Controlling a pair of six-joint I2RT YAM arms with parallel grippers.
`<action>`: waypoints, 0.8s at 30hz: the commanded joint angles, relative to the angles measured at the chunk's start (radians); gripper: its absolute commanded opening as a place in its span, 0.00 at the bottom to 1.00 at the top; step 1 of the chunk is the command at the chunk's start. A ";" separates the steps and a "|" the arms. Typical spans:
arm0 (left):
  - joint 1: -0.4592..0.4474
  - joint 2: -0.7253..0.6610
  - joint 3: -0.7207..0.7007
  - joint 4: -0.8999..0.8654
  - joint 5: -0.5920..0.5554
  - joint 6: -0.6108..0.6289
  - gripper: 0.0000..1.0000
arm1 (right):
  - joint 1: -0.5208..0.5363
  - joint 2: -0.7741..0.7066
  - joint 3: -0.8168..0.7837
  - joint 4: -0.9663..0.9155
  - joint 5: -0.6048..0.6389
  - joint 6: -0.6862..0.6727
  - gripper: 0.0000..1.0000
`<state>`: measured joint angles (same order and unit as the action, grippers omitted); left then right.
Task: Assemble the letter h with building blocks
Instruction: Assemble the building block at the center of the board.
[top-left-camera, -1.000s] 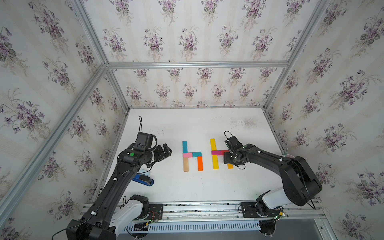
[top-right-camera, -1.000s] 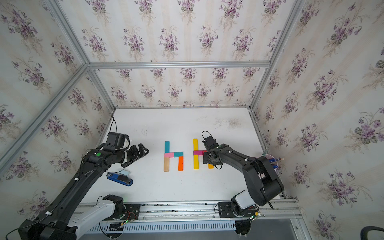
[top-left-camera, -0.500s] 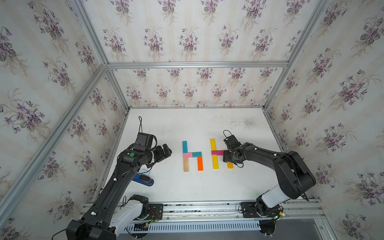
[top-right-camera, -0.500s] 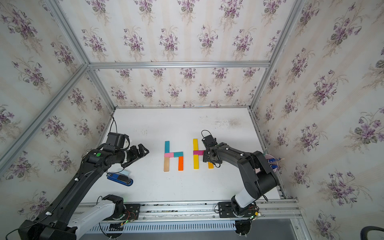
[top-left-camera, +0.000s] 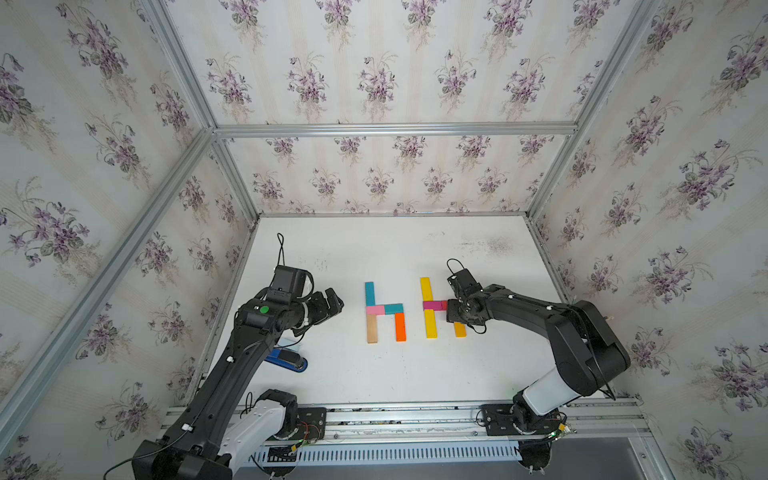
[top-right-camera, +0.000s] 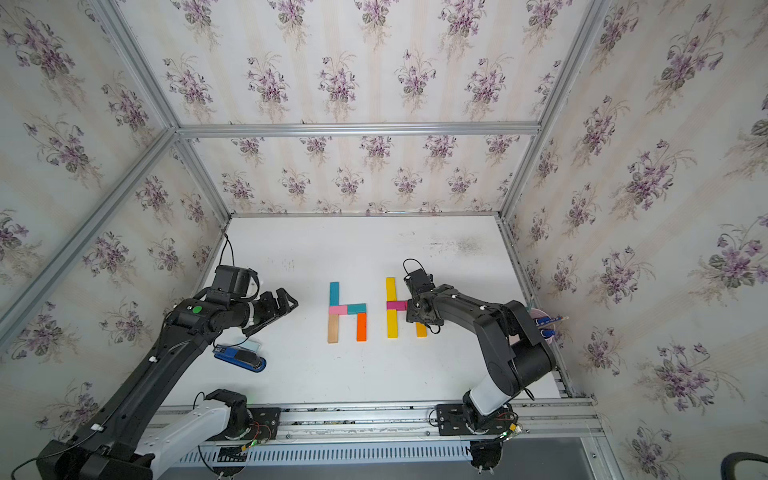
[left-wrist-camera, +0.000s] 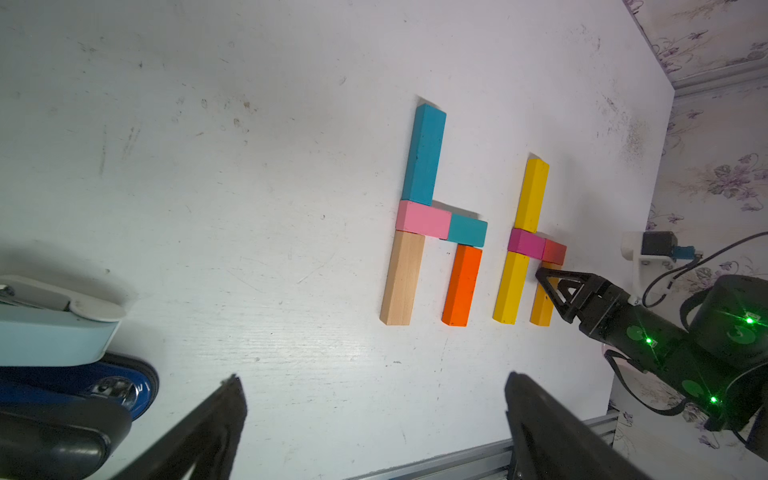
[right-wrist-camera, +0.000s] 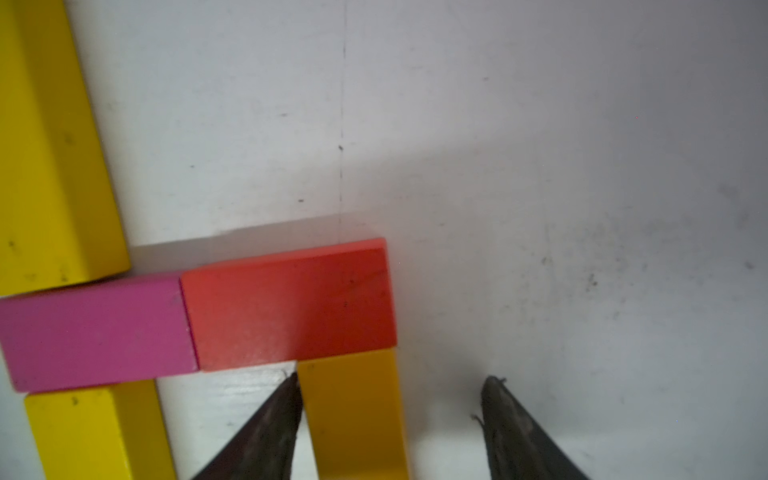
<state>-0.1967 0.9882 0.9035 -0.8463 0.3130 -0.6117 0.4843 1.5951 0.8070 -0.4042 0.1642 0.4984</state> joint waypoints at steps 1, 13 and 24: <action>0.000 -0.005 -0.001 0.010 -0.011 0.008 0.99 | -0.001 0.005 -0.009 -0.049 0.032 0.003 0.66; 0.000 0.001 0.007 0.010 -0.010 0.006 0.99 | -0.002 0.000 -0.005 -0.053 0.027 -0.003 0.61; 0.001 0.001 0.011 0.009 -0.009 0.007 0.99 | -0.002 -0.002 -0.003 -0.058 0.034 -0.004 0.60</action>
<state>-0.1967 0.9905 0.9077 -0.8463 0.3130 -0.6117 0.4831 1.5921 0.8047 -0.4015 0.1730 0.4980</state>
